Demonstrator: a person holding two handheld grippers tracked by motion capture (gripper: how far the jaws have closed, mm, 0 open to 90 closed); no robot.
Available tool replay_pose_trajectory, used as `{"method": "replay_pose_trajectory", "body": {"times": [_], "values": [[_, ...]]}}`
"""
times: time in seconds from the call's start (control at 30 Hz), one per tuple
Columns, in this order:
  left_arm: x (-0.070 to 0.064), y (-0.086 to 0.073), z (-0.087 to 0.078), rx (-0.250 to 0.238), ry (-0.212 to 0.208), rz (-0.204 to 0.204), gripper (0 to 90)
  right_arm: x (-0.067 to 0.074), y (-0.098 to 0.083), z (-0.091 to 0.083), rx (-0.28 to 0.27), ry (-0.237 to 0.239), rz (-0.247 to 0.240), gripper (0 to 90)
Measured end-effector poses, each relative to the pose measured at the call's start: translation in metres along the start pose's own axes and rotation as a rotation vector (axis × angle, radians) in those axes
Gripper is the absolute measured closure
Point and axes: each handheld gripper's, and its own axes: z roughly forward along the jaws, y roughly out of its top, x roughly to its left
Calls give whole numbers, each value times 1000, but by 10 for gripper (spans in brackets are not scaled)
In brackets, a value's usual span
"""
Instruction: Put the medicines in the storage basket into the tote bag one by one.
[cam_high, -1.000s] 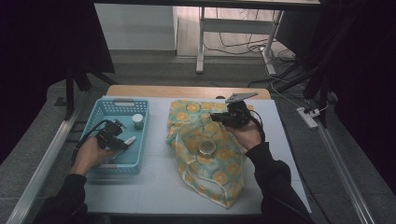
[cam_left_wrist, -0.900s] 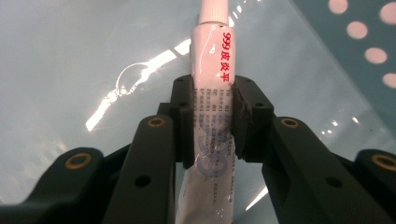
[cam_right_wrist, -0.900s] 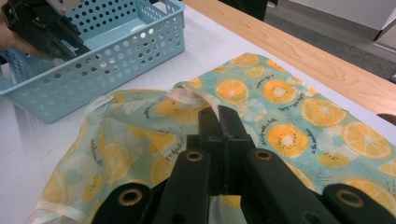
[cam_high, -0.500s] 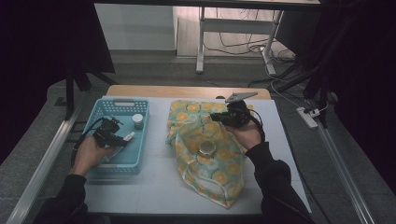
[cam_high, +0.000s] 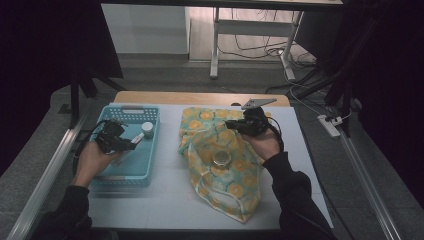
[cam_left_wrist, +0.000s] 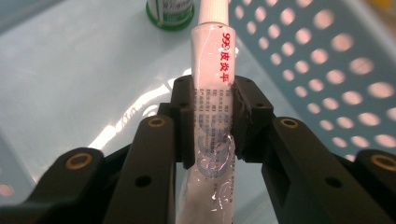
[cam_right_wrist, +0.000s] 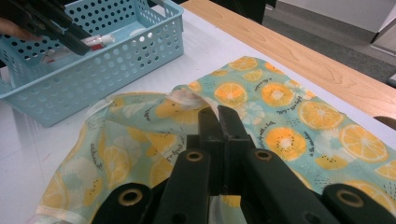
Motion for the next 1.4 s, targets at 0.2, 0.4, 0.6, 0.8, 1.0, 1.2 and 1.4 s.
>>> {"method": "replay_pose_trajectory", "body": {"times": [0.2,0.4,0.6,0.8,1.0,1.2,1.4], "values": [[-10,6,-9,-15,-25,13,721,0,0,0,-3,-1,0,900],[-24,12,-18,-30,-55,48,721,0,1,-1,-7,-2,2,900],[-34,18,-28,-49,-93,66,721,1,2,-1,-10,1,3,900],[-48,24,-35,-70,-134,94,720,0,3,-1,-13,1,4,900],[-70,33,-36,-79,-173,148,720,0,3,-1,-12,1,4,900],[-87,43,-33,-83,-215,176,720,0,3,-2,-15,0,4,900],[-108,56,-24,-79,-250,218,720,0,3,-1,-13,0,4,900]]}}
